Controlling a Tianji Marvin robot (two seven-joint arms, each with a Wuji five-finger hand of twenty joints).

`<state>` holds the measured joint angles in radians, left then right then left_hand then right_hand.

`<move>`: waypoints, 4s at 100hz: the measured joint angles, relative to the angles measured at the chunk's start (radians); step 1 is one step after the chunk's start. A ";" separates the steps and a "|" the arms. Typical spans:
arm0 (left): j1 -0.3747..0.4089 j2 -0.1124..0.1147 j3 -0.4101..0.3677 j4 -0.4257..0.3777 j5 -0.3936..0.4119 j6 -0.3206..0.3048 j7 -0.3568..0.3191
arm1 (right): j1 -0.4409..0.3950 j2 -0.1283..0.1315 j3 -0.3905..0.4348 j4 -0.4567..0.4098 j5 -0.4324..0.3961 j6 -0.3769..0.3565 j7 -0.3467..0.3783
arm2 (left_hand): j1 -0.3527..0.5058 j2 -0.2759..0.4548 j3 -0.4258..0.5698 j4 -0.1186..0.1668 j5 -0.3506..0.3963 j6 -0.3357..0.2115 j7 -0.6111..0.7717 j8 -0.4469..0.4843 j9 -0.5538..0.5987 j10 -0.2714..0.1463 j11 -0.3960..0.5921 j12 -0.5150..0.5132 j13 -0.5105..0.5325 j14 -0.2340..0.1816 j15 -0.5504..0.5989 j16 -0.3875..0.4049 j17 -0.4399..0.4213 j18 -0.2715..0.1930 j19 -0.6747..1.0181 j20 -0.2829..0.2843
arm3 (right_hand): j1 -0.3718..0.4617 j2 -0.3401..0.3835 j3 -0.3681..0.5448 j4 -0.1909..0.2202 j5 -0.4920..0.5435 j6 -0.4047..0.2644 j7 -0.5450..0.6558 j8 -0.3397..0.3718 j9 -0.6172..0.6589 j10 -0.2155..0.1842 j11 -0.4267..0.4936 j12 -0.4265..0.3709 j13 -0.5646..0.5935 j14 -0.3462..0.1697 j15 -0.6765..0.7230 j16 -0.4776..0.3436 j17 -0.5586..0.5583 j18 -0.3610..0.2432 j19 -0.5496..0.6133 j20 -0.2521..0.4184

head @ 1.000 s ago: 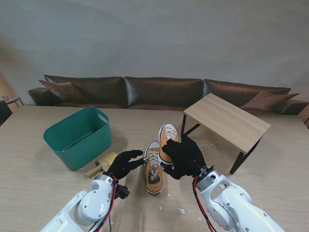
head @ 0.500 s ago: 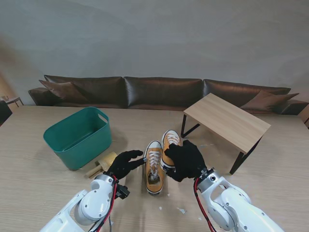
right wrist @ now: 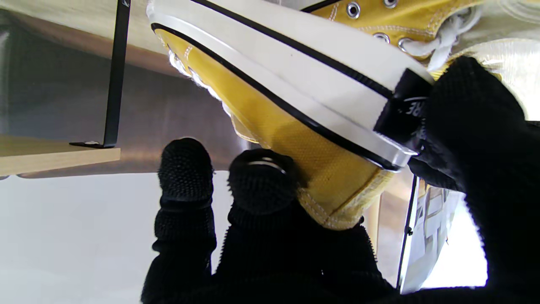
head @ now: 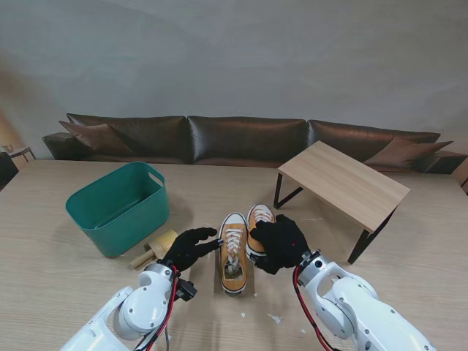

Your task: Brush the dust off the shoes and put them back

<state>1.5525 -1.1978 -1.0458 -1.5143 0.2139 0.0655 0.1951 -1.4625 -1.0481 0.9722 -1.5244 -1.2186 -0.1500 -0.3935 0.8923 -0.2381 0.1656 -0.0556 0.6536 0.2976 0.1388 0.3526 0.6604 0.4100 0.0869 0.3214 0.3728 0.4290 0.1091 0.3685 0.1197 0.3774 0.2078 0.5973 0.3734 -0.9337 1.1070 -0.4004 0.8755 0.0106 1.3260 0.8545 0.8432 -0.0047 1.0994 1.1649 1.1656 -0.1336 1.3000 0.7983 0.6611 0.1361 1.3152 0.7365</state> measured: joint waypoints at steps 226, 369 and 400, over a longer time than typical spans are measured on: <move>-0.008 0.000 0.008 0.014 -0.006 -0.003 -0.009 | -0.180 -0.046 0.267 -0.197 0.559 -0.006 0.370 | 0.005 0.000 -0.010 0.000 0.000 0.000 0.000 0.000 0.000 0.001 0.000 0.000 0.000 0.001 -0.002 0.000 -0.009 0.000 0.000 0.000 | -0.147 0.402 -0.186 0.269 -0.250 -0.094 -0.742 -0.251 -0.145 0.068 -0.602 -0.623 -0.317 0.306 -0.873 -0.309 -0.009 0.153 -0.344 -0.080; 0.196 0.150 -0.243 -0.292 0.821 0.259 -0.462 | -0.173 -0.071 0.268 -0.102 0.661 0.017 0.277 | -0.099 -0.084 0.262 0.000 0.012 0.000 0.014 0.000 0.067 0.013 0.090 0.354 0.168 0.036 0.639 0.419 0.081 0.021 1.013 0.247 | -0.146 0.410 -0.208 0.276 -0.249 -0.087 -0.769 -0.254 -0.116 0.103 -0.635 -0.634 -0.323 0.327 -0.924 -0.326 -0.014 0.178 -0.393 -0.103; 0.101 0.158 -0.204 -0.189 0.816 0.289 -0.467 | -0.173 -0.073 0.263 -0.095 0.677 0.015 0.278 | -0.123 -0.105 0.276 0.000 0.049 -0.012 0.021 -0.007 0.091 0.013 0.223 0.616 0.247 0.006 0.873 0.536 0.205 0.016 1.125 0.262 | -0.146 0.410 -0.208 0.276 -0.246 -0.079 -0.769 -0.254 -0.116 0.104 -0.635 -0.634 -0.323 0.332 -0.922 -0.325 -0.014 0.179 -0.393 -0.103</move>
<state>1.6533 -1.0395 -1.2494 -1.7038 1.0301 0.3549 -0.2720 -1.6355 -1.1207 1.2356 -1.6192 -0.5418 -0.1354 -0.1156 0.7690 -0.3432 0.4419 -0.0557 0.7024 0.2860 0.1598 0.3460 0.7512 0.4227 0.3100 0.9376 0.6203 0.4347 0.9819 0.9042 0.3245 0.3935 1.3325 0.8591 0.2273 -0.5235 0.8987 -0.1241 0.6297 -0.0688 0.5568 0.6008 0.7274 0.0996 0.4647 0.5308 0.8430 0.1983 0.3777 0.4737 0.6473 0.3146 0.9225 0.6334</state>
